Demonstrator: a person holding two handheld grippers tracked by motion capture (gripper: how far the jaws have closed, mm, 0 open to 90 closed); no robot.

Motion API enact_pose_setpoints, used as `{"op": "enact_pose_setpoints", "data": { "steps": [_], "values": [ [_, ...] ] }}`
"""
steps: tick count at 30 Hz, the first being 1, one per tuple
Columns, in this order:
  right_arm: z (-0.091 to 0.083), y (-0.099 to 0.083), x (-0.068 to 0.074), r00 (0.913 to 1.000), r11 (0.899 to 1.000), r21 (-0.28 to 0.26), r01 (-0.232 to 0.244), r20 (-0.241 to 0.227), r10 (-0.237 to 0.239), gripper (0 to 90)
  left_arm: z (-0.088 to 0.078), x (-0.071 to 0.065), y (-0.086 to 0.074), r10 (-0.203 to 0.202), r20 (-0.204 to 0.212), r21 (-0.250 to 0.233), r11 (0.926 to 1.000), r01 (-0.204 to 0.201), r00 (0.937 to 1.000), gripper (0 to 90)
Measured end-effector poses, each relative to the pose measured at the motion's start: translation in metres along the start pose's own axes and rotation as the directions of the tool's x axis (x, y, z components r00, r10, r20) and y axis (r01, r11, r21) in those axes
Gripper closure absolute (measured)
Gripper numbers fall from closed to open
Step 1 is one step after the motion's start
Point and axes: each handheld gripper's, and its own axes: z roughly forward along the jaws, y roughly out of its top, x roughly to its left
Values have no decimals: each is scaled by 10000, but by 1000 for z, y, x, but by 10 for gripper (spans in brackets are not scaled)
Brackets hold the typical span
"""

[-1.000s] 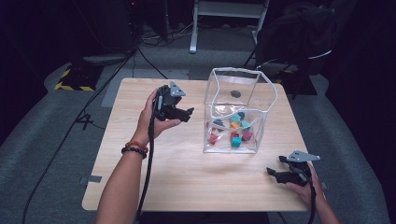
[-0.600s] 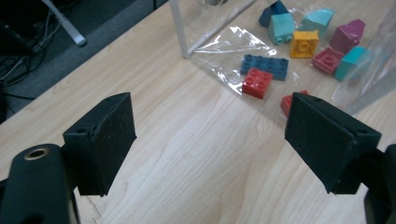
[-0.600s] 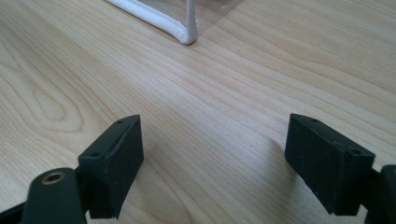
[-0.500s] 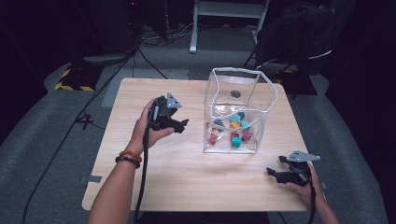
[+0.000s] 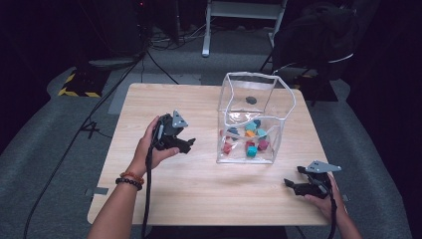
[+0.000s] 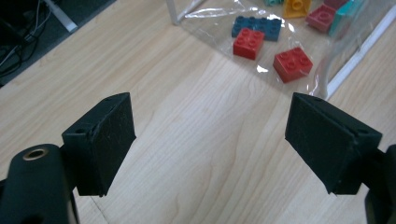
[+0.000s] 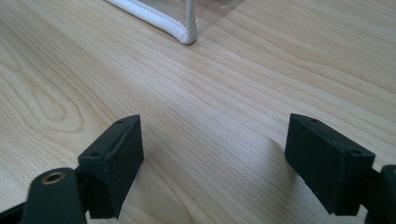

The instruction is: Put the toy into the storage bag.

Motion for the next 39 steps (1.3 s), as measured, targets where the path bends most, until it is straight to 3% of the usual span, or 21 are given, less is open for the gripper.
{"op": "enact_pose_setpoints", "data": {
  "steps": [10,17,29,39],
  "values": [
    [0,0,0,10000,10000,6,-9,-2,9,197,4,-14,-27,538,-117,594,9968,-530,9985,163],
    [0,0,0,10000,10000,6,-4,7,4,197,4,-22,-46,571,-52,686,9960,-566,9984,163],
    [0,0,0,10000,10000,1,-16,21,16,194,0,-32,-84,376,213,847,9956,-393,9991,163],
    [1,0,0,9999,10000,-9,-78,80,78,193,2,-36,-122,-256,404,1207,9925,206,9989,163]
  ]
}}
